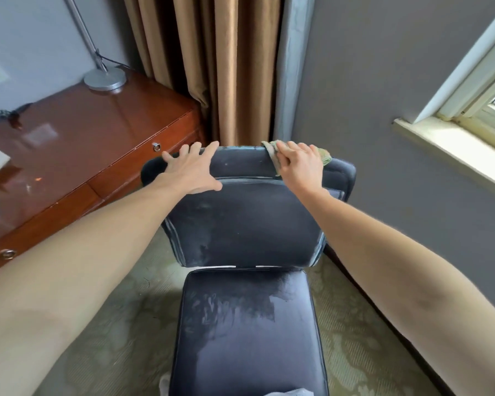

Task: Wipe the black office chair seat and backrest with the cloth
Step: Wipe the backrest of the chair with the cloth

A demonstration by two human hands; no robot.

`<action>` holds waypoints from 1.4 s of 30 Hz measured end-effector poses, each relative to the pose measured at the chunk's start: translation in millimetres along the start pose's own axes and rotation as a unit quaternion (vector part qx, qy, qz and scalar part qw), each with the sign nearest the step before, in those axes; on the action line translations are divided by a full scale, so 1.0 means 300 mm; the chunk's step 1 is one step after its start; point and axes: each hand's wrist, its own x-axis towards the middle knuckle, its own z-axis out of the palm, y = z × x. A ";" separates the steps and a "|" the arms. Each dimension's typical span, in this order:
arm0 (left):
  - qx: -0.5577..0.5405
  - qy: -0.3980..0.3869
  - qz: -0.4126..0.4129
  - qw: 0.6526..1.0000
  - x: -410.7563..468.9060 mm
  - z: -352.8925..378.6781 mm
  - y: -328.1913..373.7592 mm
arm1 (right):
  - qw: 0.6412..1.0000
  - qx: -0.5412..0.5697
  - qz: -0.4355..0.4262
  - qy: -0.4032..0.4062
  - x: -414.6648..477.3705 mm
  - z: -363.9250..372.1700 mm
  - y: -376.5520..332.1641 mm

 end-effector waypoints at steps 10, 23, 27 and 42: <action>0.004 -0.013 0.030 0.999 -0.004 0.027 -0.037 | 0.999 0.010 0.030 0.024 -0.003 0.097 -0.305; 0.036 0.028 0.051 0.998 -0.022 0.044 -0.049 | 0.989 0.033 0.124 -0.070 -0.030 -0.011 -0.273; 0.056 0.031 0.068 0.996 0.005 0.034 -0.004 | 0.986 0.015 0.151 -0.076 -0.047 -0.056 -0.164; 0.027 0.019 0.089 0.995 0.114 0.033 0.047 | 0.997 -0.063 -0.037 0.036 0.015 0.050 -0.172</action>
